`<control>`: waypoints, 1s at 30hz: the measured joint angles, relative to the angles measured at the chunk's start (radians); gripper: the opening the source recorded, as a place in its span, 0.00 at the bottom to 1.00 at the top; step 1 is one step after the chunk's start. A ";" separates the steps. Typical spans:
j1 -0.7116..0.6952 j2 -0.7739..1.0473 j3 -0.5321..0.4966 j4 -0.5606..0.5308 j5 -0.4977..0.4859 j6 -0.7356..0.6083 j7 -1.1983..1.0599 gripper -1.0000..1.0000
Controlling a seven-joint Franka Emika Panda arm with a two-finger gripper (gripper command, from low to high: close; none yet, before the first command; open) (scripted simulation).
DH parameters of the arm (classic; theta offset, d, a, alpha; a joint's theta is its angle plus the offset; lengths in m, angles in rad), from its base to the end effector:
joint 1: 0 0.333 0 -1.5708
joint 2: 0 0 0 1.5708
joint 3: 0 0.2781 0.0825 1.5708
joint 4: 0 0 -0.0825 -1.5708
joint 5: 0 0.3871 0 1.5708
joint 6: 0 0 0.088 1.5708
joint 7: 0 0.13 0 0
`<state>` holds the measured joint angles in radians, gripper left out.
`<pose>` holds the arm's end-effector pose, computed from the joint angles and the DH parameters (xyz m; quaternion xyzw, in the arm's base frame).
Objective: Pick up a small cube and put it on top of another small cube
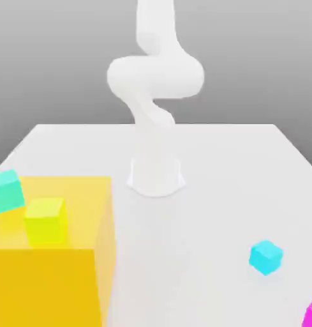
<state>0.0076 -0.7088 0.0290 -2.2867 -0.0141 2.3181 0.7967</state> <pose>0.4217 0.0178 0.6408 -0.8667 0.3433 -0.3373 0.1311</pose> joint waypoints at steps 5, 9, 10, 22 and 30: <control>0.018 0.187 0.060 0.027 -0.033 0.037 -0.004 0.50; 0.034 0.332 0.106 0.048 -0.065 0.066 -0.002 0.50; 0.038 0.368 0.117 0.054 -0.073 0.073 -0.002 0.50; 0.139 0.804 0.210 0.118 -0.182 0.158 0.012 0.50; 0.214 1.090 0.249 0.159 -0.222 0.219 -0.001 0.50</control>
<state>0.2214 0.3809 0.2781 -2.1278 -0.2359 2.5368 0.7956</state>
